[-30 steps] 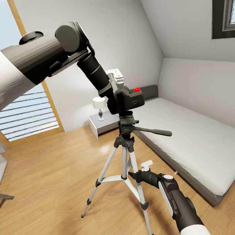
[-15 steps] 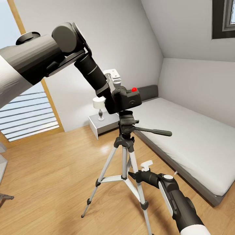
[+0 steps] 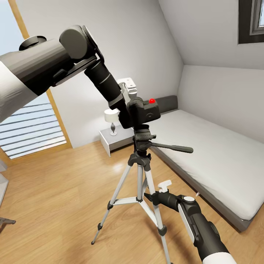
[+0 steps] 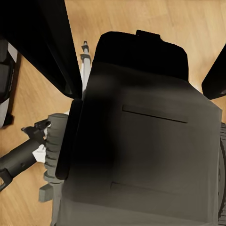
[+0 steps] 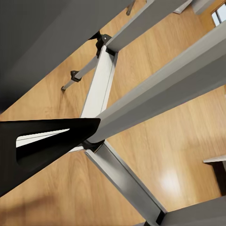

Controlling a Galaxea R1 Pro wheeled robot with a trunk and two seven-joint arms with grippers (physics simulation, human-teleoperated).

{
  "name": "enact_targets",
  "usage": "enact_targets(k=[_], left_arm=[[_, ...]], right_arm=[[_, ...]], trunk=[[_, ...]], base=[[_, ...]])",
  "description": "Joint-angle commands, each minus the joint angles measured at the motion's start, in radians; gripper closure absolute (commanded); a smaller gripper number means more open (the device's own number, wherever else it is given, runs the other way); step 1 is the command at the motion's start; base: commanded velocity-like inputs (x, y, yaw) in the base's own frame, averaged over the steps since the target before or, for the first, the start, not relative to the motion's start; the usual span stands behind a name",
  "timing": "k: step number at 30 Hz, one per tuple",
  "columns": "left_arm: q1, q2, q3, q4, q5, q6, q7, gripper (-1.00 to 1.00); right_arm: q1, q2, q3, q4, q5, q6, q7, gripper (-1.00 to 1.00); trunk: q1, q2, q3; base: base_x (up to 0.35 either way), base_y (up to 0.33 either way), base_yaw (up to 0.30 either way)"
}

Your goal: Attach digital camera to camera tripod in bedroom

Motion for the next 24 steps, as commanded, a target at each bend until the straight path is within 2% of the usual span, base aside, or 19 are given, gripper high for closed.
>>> enact_targets(k=[1,13,14,24], left_arm=[[-0.002,-0.001,-0.003,-0.001,0.002,0.006,-0.003,1.0],[-0.002,-0.011,-0.003,-0.001,0.004,0.006,-0.003,1.0],[-0.002,-0.011,-0.004,-0.001,0.004,0.006,-0.003,-1.0],[-0.002,-0.01,-0.003,-0.001,0.003,0.006,-0.003,-1.0]], right_arm=[[-0.001,0.001,-0.001,-0.001,0.009,0.004,0.005,1.0],[-0.001,0.001,-0.001,-0.001,0.01,0.004,0.006,1.0],[-0.001,0.001,-0.001,-0.001,0.01,0.004,0.006,1.0],[-0.001,0.001,-0.001,-0.001,0.009,0.004,0.006,1.0]], trunk=[[0.001,-0.002,-0.002],[0.001,-0.002,-0.002],[0.001,-0.002,-0.002],[0.001,-0.002,-0.002]], base=[[0.0,0.0,0.0],[0.0,0.0,0.0],[0.0,0.0,0.0],[0.0,0.0,0.0]])
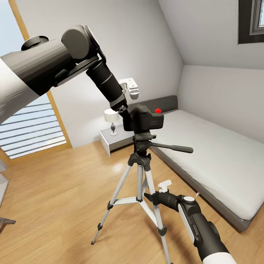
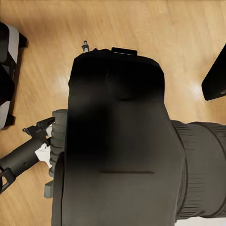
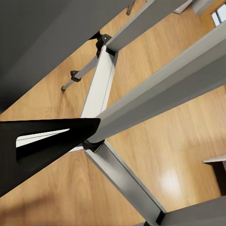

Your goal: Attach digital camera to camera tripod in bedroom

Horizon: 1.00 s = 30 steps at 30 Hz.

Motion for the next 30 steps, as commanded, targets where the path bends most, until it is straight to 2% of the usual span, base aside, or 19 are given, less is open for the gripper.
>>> enact_targets(k=[1,9,11,12,13,14,16,17,19,21,22,23,24,25,26,28,30], left_arm=[[-0.002,0.001,-0.003,-0.001,0.003,0.008,-0.001,-1.0],[-0.002,0.001,-0.002,-0.001,0.004,0.008,-0.001,-1.0],[-0.002,0.002,-0.002,0.001,0.025,0.008,-0.015,-1.0],[-0.002,0.003,-0.001,0.002,0.041,0.008,-0.027,-1.0],[-0.002,0.005,0.002,0.007,0.083,0.009,-0.051,-1.0],[-0.002,0.008,0.004,0.009,0.105,0.008,-0.06,-1.0],[-0.002,0.026,0.016,0.019,0.184,0.006,-0.079,-1.0],[-0.002,0.033,0.022,0.022,0.197,0.005,-0.08,-1.0],[-0.002,0.061,0.054,0.025,0.222,0.002,-0.074,-1.0],[-0.002,0.116,0.12,0.02,0.239,-0.001,-0.053,-1.0],[-0.002,0.131,0.138,0.018,0.241,-0.002,-0.046,-1.0],[-0.002,0.16,0.172,0.013,0.244,-0.003,-0.027,-1.0],[-0.002,0.174,0.188,0.01,0.245,-0.004,-0.015,-1.0],[-0.002,0.202,0.216,0.001,0.247,-0.005,0.012,-1.0],[-0.002,0.216,0.227,-0.004,0.248,-0.005,0.027,-1.0],[-0.002,0.266,0.256,-0.025,0.252,-0.006,0.09,-1.0],[-0.002,0.296,0.266,-0.035,0.253,-0.006,0.13,-1.0]], right_arm=[[-0.001,0.001,-0.001,-0.001,0.008,0.004,0.006,1.0],[-0.001,0.001,-0.001,-0.001,0.008,0.004,0.006,1.0],[-0.001,0.001,-0.001,-0.001,0.008,0.004,0.006,1.0],[-0.001,0.001,-0.001,-0.001,0.008,0.004,0.006,1.0],[-0.001,0.001,-0.001,-0.001,0.007,0.004,0.006,1.0],[-0.001,0.001,-0.001,-0.001,0.008,0.004,0.006,1.0],[-0.001,0.001,-0.001,-0.001,0.008,0.004,0.006,1.0],[-0.001,0.001,-0.001,-0.001,0.007,0.004,0.006,1.0],[-0.001,0.001,-0.001,-0.001,0.007,0.004,0.006,1.0],[-0.001,0.001,0.0,-0.001,0.007,0.004,0.006,1.0],[-0.001,0.001,0.0,-0.001,0.007,0.004,0.006,1.0],[-0.001,0.001,0.0,-0.001,0.007,0.004,0.006,1.0],[-0.001,0.001,0.0,-0.001,0.007,0.004,0.006,1.0],[-0.001,0.001,0.0,-0.001,0.007,0.004,0.006,1.0],[-0.001,0.001,0.0,-0.001,0.007,0.004,0.006,1.0],[-0.001,0.001,0.0,-0.001,0.006,0.004,0.006,1.0],[-0.001,0.002,0.0,-0.001,0.006,0.004,0.006,1.0]], trunk=[[0.001,-0.002,-0.002],[0.001,-0.002,-0.002],[0.001,-0.002,-0.002],[0.001,-0.002,-0.002],[0.001,-0.002,-0.002],[0.001,-0.002,-0.002],[0.001,-0.002,-0.002],[0.001,-0.002,-0.002],[0.001,-0.002,-0.002],[0.001,-0.002,-0.002],[0.001,-0.002,-0.002],[0.001,-0.002,-0.002],[0.001,-0.002,-0.002],[0.001,-0.002,-0.002],[0.001,-0.002,-0.002],[0.001,-0.002,-0.002],[0.001,-0.002,-0.002]], base=[[0.0,0.0,0.0],[0.0,0.0,0.0],[0.0,0.0,0.0],[0.0,0.0,0.0],[0.0,0.0,0.0],[0.0,0.0,0.0],[0.0,0.0,0.0],[0.0,0.0,0.0],[0.0,0.0,0.0],[0.0,0.0,0.0],[0.0,0.0,0.0],[0.0,0.0,0.0],[0.0,0.0,0.0],[0.0,0.0,0.0],[0.0,0.0,0.0],[0.0,0.0,0.0],[0.0,0.0,0.0]])
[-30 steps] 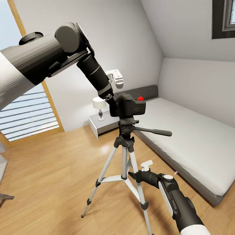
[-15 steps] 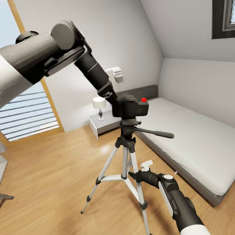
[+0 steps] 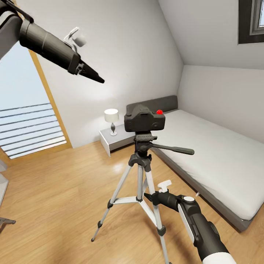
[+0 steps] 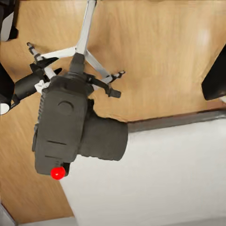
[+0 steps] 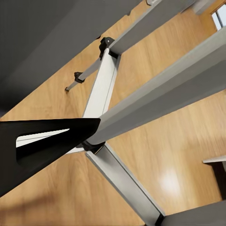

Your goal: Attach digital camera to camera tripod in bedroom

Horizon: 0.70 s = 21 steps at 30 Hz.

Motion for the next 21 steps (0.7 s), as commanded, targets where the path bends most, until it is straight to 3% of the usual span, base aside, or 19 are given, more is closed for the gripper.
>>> enact_targets(k=[1,7,11,15,18,21], left_arm=[[-0.002,0.011,-0.001,-0.003,0.005,0.006,0.011,-1.0],[-0.002,0.085,-0.002,-0.015,-0.006,0.005,0.092,-1.0],[0.009,0.147,-0.006,-0.042,0.0,0.004,0.245,-1.0],[0.032,0.174,-0.007,-0.047,0.007,0.004,0.351,-1.0],[0.113,0.179,-0.009,-0.031,0.006,0.004,0.433,-1.0],[0.257,0.175,-0.01,0.013,0.002,0.004,0.566,-1.0]], right_arm=[[-0.001,0.001,-0.001,-0.001,0.005,0.005,0.006,1.0],[-0.001,0.001,-0.001,-0.001,0.005,0.005,0.006,1.0],[-0.001,0.001,-0.001,-0.001,0.005,0.005,0.005,1.0],[-0.001,0.001,-0.001,-0.001,0.005,0.006,0.005,1.0],[-0.001,0.001,-0.001,-0.001,0.006,0.005,0.005,1.0],[-0.001,0.0,-0.001,-0.001,0.007,0.003,0.006,1.0]], trunk=[[0.001,-0.002,-0.002],[0.001,-0.002,-0.002],[0.001,-0.002,-0.002],[0.001,-0.002,-0.002],[0.001,-0.002,-0.002],[0.001,-0.002,-0.002]], base=[[0.0,0.0,0.0],[0.0,0.0,0.0],[0.0,0.0,0.0],[0.0,0.0,0.0],[0.0,0.0,0.0],[0.0,0.0,0.0]])
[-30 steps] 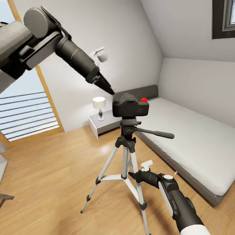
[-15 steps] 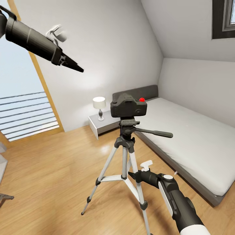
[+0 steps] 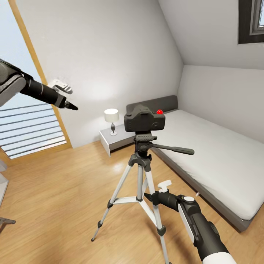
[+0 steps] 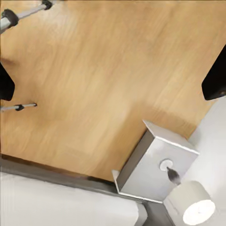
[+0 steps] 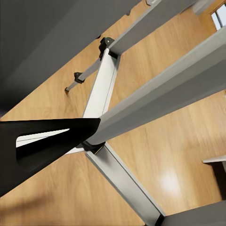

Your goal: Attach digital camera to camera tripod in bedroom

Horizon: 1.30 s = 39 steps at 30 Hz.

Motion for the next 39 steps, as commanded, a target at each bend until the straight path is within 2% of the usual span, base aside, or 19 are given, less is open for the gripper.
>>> enact_targets(k=[1,7,10,11,14,15,17,18,20,21,23,25,26,29,30,33,36,38,39], left_arm=[[0.03,0.0,-0.003,0.009,-0.001,0.001,0.03,-1.0],[0.27,-0.009,-0.004,0.097,0.008,-0.001,0.322,-1.0],[0.35,-0.025,-0.004,0.144,0.008,-0.002,0.385,-1.0],[0.403,-0.042,-0.004,0.188,0.008,-0.004,0.418,-1.0],[0.484,-0.079,-0.003,0.284,0.008,-0.019,0.453,-1.0],[0.538,-0.109,-0.003,0.372,0.009,-0.045,0.468,-1.0],[0.617,-0.161,-0.002,0.534,0.014,-0.123,0.479,-1.0],[0.663,-0.199,0.0,0.655,0.022,-0.202,0.483,-1.0],[0.701,-0.24,0.003,0.779,0.037,-0.297,0.484,-1.0],[0.732,-0.277,0.006,0.879,0.058,-0.393,0.488,-1.0],[0.779,-0.312,0.009,0.956,0.095,-0.502,0.491,-1.0],[0.827,-0.325,0.01,0.985,0.119,-0.551,0.493,-1.0],[0.884,-0.337,0.011,1.004,0.146,-0.585,0.494,-1.0],[0.967,-0.35,0.011,1.019,0.197,-0.631,0.495,-1.0],[1.01,-0.356,0.011,1.025,0.236,-0.664,0.495,-1.0],[1.058,-0.361,0.011,1.03,0.297,-0.722,0.494,-1.0],[1.131,-0.366,0.011,1.034,0.399,-0.846,0.491,-1.0],[1.171,-0.369,0.01,1.034,0.439,-0.905,0.49,-1.0],[1.208,-0.376,0.01,1.034,0.48,-0.962,0.492,-1.0]], right_arm=[[-0.001,0.001,-0.001,-0.001,0.009,0.003,0.006,1.0],[-0.001,0.0,-0.001,-0.001,0.01,0.002,0.007,1.0],[-0.001,0.0,-0.001,-0.001,0.01,0.002,0.007,1.0],[-0.001,0.0,-0.001,-0.001,0.01,0.003,0.007,1.0],[-0.001,0.0,-0.001,-0.001,0.011,0.003,0.007,1.0],[-0.001,0.0,-0.001,-0.001,0.011,0.004,0.007,1.0],[-0.001,0.0,-0.001,-0.001,0.011,0.006,0.007,1.0],[-0.001,0.0,-0.001,-0.001,0.011,0.006,0.007,1.0],[-0.001,0.0,-0.001,-0.001,0.012,0.005,0.007,1.0],[-0.001,0.0,-0.001,-0.001,0.014,0.004,0.007,1.0],[-0.001,0.0,-0.001,-0.001,0.015,0.003,0.007,1.0],[-0.001,0.0,-0.001,-0.001,0.016,0.003,0.007,1.0],[-0.001,0.0,-0.001,-0.001,0.015,0.003,0.007,1.0],[-0.001,0.0,-0.001,-0.001,0.015,0.002,0.007,1.0],[0.0,0.0,-0.001,-0.001,0.015,0.002,0.007,1.0],[-0.001,0.0,-0.001,-0.001,0.015,0.002,0.007,1.0],[-0.001,0.0,-0.001,-0.001,0.015,0.003,0.007,1.0],[-0.001,0.0,-0.001,-0.001,0.014,0.003,0.006,1.0],[-0.001,0.001,-0.001,-0.001,0.014,0.003,0.006,1.0]], trunk=[[0.001,-0.002,-0.002],[0.001,-0.002,-0.002],[0.001,-0.002,-0.002],[0.001,-0.002,-0.002],[0.001,-0.002,-0.002],[0.001,-0.002,-0.002],[0.001,-0.002,-0.002],[0.001,-0.002,-0.002],[0.001,-0.002,-0.002],[0.001,-0.002,-0.002],[0.001,-0.002,-0.002],[0.001,-0.002,-0.002],[0.001,-0.002,-0.002],[0.001,-0.002,-0.002],[0.001,-0.002,-0.002],[0.001,-0.002,-0.002],[0.001,-0.002,-0.002],[0.001,-0.002,-0.002],[0.001,-0.002,-0.002]], base=[[0.0,0.0,0.0],[0.0,0.0,0.0],[0.0,0.0,0.0],[0.0,0.0,0.0],[0.0,0.0,0.0],[0.0,0.0,0.0],[0.0,0.0,0.0],[0.0,0.0,0.0],[0.0,0.0,0.0],[0.0,0.0,0.0],[0.0,0.0,0.0],[0.0,0.0,0.0],[0.0,0.0,0.0],[0.0,0.0,0.0],[0.0,0.0,0.0],[0.0,0.0,0.0],[0.0,0.0,0.0],[0.0,0.0,0.0],[0.0,0.0,0.0]])
